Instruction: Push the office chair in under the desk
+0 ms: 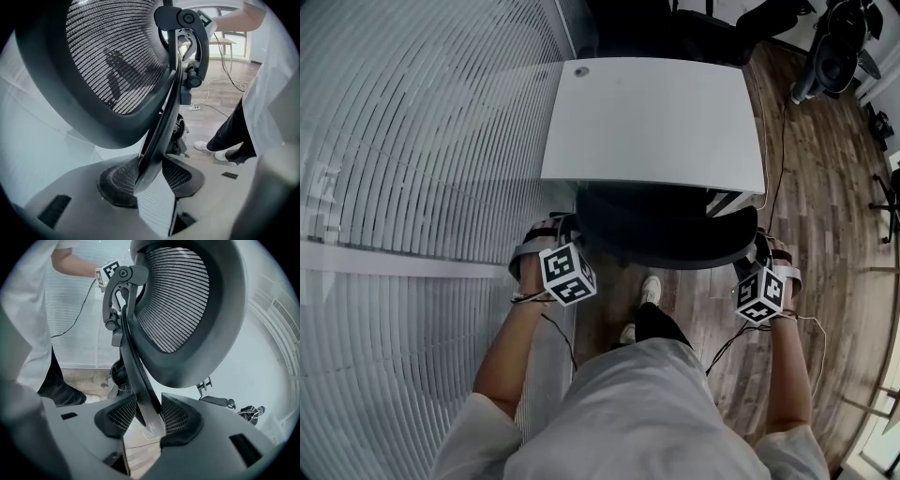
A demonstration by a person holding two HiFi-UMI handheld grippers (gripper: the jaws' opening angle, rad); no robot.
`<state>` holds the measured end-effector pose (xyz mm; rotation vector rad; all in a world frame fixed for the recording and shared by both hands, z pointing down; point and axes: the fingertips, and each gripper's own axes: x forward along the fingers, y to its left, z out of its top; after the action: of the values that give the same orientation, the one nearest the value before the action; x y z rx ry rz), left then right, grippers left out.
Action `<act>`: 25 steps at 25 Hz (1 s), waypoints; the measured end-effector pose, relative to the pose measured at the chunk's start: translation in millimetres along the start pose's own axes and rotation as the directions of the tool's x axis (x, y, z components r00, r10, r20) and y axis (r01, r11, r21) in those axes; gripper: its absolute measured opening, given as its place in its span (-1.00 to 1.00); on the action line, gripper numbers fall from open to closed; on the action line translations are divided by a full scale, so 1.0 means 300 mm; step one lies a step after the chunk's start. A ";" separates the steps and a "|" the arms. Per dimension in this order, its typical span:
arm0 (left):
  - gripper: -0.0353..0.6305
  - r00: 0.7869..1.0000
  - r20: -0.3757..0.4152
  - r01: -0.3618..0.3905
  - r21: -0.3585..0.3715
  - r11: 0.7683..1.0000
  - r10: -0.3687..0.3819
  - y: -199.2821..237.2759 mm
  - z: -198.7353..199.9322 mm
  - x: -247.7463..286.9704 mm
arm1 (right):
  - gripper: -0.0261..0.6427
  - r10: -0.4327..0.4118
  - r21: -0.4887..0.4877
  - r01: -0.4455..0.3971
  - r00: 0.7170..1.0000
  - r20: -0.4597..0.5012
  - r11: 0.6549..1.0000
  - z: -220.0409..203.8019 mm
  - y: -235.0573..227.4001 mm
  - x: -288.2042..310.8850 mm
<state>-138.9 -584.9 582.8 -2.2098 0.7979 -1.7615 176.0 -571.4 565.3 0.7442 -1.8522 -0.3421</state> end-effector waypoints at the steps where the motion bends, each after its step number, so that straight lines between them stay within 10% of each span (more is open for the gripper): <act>1: -0.40 1.000 -0.001 0.000 0.000 1.000 0.000 0.005 0.002 0.006 | -0.40 0.000 -0.001 0.000 1.000 0.001 1.000 -0.001 -0.006 0.007; 25: -0.40 1.000 -0.020 -0.005 -0.021 1.000 0.005 0.170 0.047 0.104 | -0.41 0.014 -0.011 -0.014 1.000 0.003 1.000 0.013 -0.170 0.132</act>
<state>-135.4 -646.3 581.0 -2.2047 0.8292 -1.7834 179.8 -636.1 564.6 0.7238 -1.8559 -0.3445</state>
